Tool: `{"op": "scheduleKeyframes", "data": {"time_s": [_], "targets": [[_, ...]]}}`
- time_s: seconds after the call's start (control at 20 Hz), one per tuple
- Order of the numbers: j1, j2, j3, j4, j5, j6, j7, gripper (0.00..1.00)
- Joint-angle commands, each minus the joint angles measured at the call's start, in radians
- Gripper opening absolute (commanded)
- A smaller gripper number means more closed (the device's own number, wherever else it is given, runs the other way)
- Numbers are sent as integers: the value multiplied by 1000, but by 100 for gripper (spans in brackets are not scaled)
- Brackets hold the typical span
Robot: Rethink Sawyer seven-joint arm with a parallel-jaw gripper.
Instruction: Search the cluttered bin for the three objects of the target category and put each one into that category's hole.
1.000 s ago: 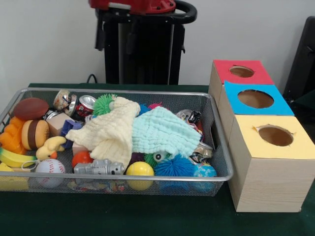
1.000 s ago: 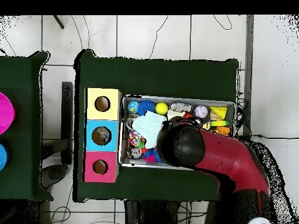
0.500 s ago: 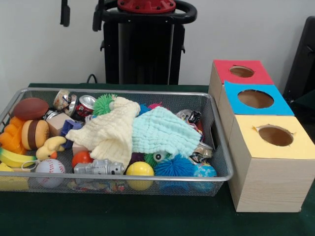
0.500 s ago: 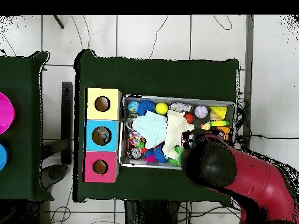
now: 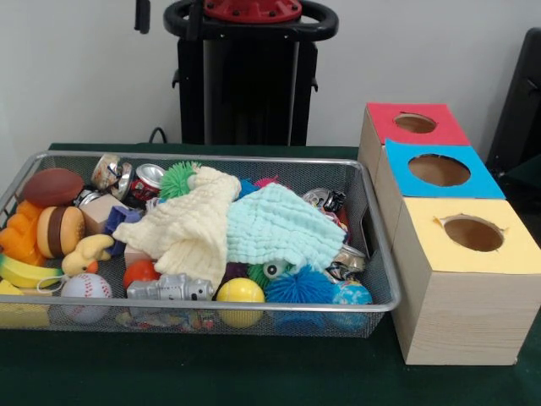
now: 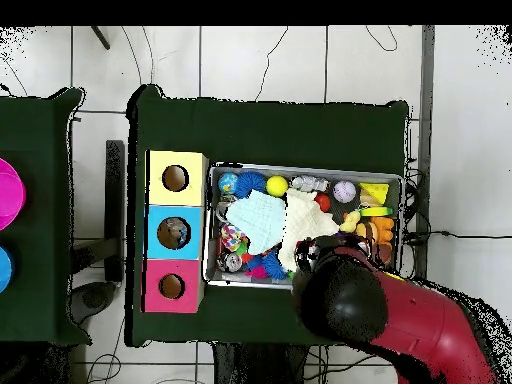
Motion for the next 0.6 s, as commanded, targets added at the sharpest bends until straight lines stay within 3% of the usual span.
{"op": "scheduleKeyframes", "data": {"time_s": [0.05,0.3,0.6], "targets": [[-10,152,137,21,-102,32,-102,100],[5,226,86,-74,-194,89,-55,100],[-64,274,93,-42,-228,-4,-51,100]]}}
